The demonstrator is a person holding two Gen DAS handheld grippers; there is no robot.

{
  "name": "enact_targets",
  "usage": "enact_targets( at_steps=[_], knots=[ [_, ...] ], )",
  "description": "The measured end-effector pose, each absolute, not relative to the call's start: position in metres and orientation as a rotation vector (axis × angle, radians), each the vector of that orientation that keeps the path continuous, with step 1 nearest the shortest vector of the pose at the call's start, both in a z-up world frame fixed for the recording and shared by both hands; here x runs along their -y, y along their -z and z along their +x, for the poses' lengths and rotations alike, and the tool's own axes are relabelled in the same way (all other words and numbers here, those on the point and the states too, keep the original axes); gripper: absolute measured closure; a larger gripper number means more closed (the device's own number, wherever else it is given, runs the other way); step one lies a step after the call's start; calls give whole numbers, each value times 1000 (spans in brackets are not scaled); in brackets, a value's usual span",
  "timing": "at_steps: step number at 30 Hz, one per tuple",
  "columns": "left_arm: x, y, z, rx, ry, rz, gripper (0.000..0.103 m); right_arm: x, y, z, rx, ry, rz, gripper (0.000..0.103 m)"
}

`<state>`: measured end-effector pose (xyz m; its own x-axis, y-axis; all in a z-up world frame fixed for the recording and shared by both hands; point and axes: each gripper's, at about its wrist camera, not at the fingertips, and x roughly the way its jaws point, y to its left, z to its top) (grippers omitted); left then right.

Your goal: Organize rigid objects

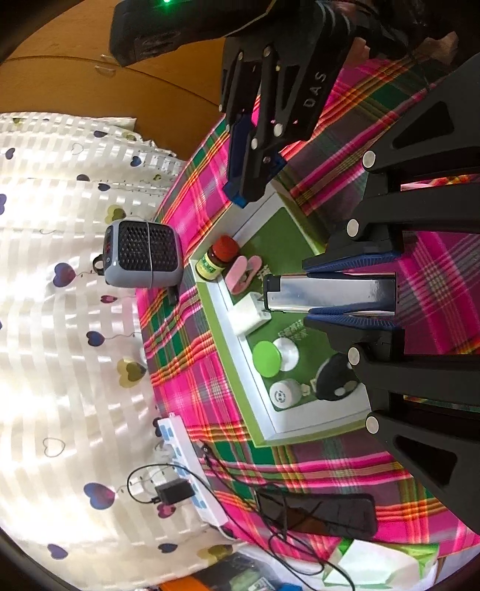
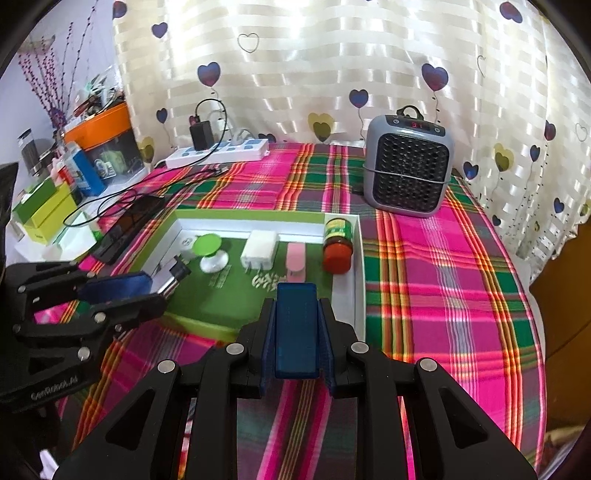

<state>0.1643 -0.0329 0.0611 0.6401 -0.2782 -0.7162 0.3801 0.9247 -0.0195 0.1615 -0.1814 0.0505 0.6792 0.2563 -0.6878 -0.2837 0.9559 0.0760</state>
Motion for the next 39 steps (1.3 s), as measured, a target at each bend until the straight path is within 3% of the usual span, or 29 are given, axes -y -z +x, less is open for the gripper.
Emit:
enact_targets(
  at_steps=[39],
  knots=[
    [41,-18,219,-920,366,147,82,181,-11,229,-900,-284,-21,80]
  ],
)
